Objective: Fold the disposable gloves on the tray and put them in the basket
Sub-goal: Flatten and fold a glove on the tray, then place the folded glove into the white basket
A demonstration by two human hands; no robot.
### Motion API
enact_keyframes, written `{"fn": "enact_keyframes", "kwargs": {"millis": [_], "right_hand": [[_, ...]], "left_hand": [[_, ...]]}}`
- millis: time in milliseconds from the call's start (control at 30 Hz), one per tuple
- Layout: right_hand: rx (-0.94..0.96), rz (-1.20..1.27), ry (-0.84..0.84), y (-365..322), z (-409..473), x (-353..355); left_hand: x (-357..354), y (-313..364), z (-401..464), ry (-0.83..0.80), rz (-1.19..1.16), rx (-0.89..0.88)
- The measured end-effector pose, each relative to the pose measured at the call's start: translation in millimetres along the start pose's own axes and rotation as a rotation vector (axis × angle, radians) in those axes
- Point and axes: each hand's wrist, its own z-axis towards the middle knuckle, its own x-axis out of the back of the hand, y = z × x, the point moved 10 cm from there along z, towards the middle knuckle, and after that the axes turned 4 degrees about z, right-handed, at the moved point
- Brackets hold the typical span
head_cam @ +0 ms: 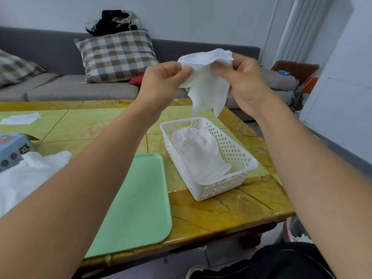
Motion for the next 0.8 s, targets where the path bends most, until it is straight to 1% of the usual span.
{"fn": "enact_keyframes", "kwargs": {"millis": [67, 133, 233, 300, 367, 433, 533, 600, 733, 767, 800], "right_hand": [[-0.046, -0.018, -0.041, 25, -6, 2], [-0.114, -0.074, -0.066, 58, -18, 6], [-0.246, -0.246, -0.148, 100, -48, 14], [-0.341, -0.360, -0.220, 118, -69, 18], [-0.409, -0.415, -0.305, 127, -87, 17], [-0.447, -0.469, -0.387, 130, -98, 14], [-0.473, -0.611, -0.503, 134, -108, 9], [-0.468, -0.648, -0.546, 133, -112, 7], [-0.506, -0.702, -0.689, 121, -117, 5], [-0.547, -0.705, -0.693, 118, -118, 6], [-0.604, -0.699, -0.661, 116, -118, 9]], "left_hand": [[-3, -18, 1, -0.066, 0.104, -0.023], [-8, -49, -4, -0.151, 0.197, 0.005], [-16, -92, -24, -0.270, 0.325, 0.064], [-27, -108, -40, -0.376, 0.348, 0.078], [-38, -112, -54, -0.467, 0.384, 0.065], [-49, -109, -65, -0.560, 0.502, -0.001], [-65, -94, -81, -0.672, 0.652, -0.117], [-75, -90, -88, -0.754, 0.714, -0.130], [-89, -100, -103, -0.906, 0.789, 0.037], [-89, -103, -105, -0.923, 0.783, 0.093], [-88, -106, -105, -0.933, 0.777, 0.138]]}}
